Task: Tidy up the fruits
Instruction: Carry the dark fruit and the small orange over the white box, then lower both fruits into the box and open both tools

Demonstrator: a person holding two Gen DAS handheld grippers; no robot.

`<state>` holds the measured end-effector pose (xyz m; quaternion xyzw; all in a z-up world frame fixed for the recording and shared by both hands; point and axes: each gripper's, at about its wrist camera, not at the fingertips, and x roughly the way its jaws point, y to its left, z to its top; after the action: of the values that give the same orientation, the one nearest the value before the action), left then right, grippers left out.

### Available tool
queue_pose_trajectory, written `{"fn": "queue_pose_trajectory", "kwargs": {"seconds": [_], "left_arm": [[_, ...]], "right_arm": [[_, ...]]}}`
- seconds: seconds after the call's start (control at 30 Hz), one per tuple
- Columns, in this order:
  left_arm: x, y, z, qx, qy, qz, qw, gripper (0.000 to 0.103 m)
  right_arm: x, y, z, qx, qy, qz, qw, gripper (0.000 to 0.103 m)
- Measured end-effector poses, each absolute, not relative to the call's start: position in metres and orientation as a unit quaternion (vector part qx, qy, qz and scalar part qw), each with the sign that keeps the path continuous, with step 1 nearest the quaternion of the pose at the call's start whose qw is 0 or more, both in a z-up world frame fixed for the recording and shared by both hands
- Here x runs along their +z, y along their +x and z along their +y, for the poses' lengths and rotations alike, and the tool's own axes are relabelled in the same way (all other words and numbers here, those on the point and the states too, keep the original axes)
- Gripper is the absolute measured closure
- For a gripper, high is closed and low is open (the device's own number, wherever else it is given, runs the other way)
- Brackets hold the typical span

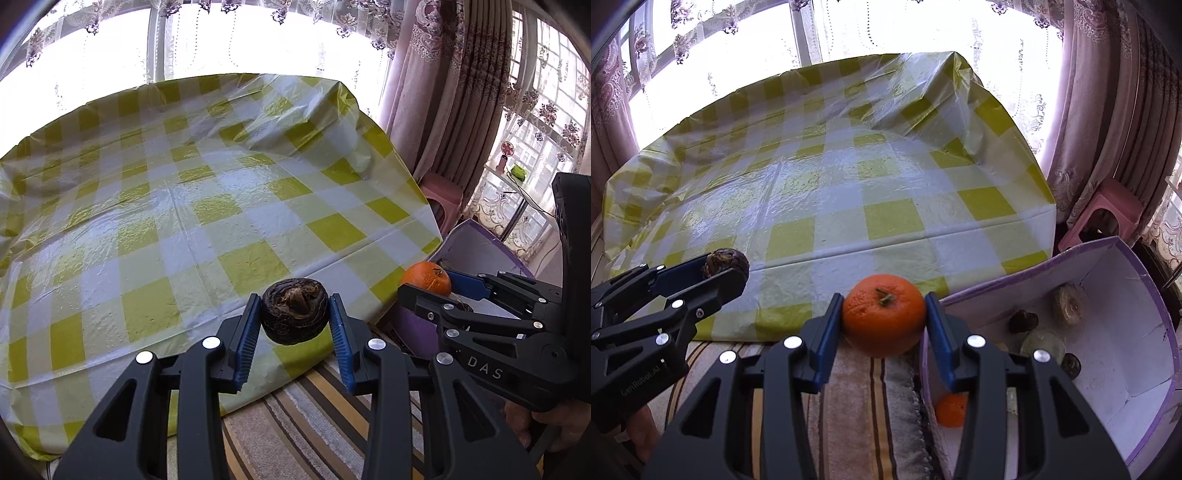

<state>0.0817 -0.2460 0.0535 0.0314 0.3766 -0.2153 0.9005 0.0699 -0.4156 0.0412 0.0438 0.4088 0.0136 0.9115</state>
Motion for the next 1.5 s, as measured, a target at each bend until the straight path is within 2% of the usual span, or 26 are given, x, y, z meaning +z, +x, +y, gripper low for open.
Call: {"fn": "queue_pose_trajectory", "kwargs": {"seconds": [0.63, 1.17, 1.5], "left_arm": [[0.035, 0.055, -0.370, -0.324, 0.120, 0.396, 0.851, 0.068], [-0.018, 0.033, -0.471, -0.396, 0.240, 0.461, 0.757, 0.068], [-0.028, 0.052, -0.474, -0.360, 0.212, 0.486, 0.768, 0.068]], "right_arm": [[0.004, 0.014, -0.540, -0.118, 0.054, 0.450, 0.883, 0.058], [-0.028, 0.005, -0.581, -0.173, 0.037, 0.479, 0.860, 0.058], [-0.037, 0.006, -0.588, -0.189, 0.041, 0.480, 0.855, 0.058]]}}
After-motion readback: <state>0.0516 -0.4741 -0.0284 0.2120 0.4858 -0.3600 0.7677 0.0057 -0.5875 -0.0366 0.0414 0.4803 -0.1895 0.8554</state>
